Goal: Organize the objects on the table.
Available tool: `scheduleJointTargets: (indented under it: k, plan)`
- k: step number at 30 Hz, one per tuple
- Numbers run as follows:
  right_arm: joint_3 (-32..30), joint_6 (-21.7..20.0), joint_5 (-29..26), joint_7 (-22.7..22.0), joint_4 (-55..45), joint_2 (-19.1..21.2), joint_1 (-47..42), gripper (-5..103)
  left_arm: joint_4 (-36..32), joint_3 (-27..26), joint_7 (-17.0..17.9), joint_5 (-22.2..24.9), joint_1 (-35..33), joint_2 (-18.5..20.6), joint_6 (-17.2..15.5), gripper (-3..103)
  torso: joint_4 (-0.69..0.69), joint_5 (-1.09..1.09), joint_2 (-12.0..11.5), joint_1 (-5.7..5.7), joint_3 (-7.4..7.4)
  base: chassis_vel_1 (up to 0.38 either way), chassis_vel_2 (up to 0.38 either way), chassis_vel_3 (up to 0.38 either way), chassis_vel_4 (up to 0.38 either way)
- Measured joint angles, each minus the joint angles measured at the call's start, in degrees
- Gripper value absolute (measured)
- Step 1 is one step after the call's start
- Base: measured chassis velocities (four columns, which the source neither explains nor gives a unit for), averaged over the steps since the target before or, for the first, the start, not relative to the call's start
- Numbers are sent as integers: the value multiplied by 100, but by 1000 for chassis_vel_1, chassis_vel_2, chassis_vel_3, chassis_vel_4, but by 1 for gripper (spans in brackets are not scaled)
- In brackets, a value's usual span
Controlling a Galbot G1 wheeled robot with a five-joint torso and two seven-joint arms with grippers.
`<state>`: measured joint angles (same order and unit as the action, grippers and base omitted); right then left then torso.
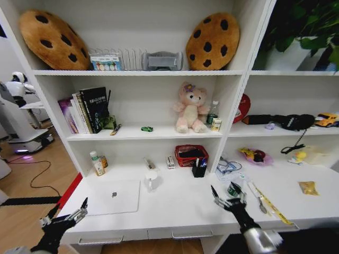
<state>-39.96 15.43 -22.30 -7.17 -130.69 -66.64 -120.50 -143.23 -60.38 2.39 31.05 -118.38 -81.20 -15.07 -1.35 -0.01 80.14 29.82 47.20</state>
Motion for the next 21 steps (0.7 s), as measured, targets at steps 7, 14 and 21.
scheduleJointTargets:
  k: [7,14,21]
  plan:
    - [28,15,-51,-88,-112,-571,-363,100,0,0,1,0,0,0,0,100,3,0,0,0,1,0,0,0,0]
    - [115,-28,-91,-119,-94,-648,-306,100,0,0,1,0,0,1,0,100,3,0,-1,1,2,0,0,0,0]
    - [261,-65,-53,-241,-60,-627,-38,100,0,0,2,0,0,1,0,100,2,0,-2,2,2,-80,-79,97,77]
